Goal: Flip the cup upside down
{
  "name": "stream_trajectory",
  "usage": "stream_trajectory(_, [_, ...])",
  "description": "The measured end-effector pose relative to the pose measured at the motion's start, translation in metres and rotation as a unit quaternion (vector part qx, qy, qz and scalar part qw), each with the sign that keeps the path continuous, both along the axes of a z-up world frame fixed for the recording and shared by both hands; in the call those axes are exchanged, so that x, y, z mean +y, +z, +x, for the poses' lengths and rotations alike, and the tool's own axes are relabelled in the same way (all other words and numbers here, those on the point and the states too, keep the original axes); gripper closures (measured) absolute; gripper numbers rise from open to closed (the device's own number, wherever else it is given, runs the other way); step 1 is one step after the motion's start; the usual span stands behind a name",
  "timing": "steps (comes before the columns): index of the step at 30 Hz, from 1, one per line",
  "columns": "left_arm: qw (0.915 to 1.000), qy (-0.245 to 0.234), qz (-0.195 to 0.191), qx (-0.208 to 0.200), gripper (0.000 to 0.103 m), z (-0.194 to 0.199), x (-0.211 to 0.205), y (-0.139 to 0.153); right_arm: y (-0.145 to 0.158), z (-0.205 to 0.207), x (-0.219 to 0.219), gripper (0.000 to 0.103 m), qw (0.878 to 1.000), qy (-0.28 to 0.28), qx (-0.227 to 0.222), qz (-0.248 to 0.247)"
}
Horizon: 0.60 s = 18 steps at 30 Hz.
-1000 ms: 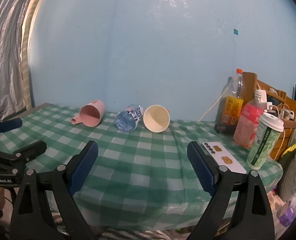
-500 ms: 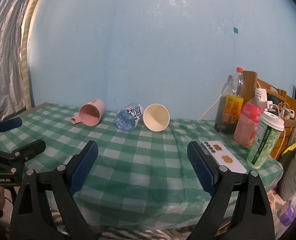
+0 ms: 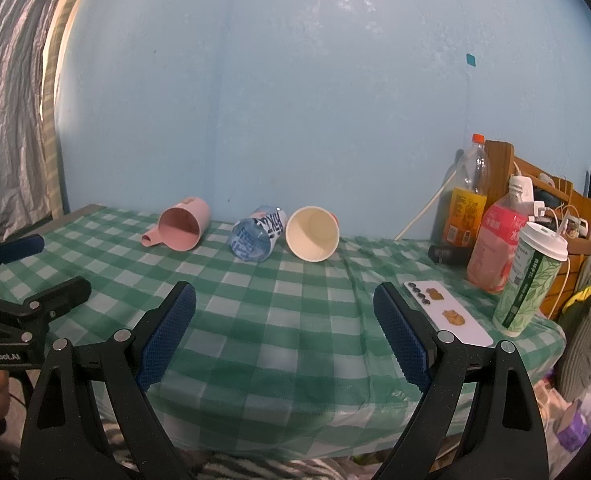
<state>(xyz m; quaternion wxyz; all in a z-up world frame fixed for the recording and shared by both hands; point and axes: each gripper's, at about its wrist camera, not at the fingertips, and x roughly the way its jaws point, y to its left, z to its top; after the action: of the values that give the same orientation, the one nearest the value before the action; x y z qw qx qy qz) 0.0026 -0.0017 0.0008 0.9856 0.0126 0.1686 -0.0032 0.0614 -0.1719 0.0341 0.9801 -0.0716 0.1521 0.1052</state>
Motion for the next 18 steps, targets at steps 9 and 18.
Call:
stream_trajectory(9, [1.0, 0.0, -0.001, 0.0, 0.0, -0.0004, 0.0014, 0.0001, -0.0006, 0.0003, 0.0004, 0.013, 1.0, 0.001, 0.0, -0.001])
stream_trajectory(18, [1.0, 0.0, 0.0, 0.001, 0.0, -0.0009, 0.0022, -0.0008, -0.0013, -0.0001, 0.0022, 0.013, 1.0, 0.001, 0.001, -0.001])
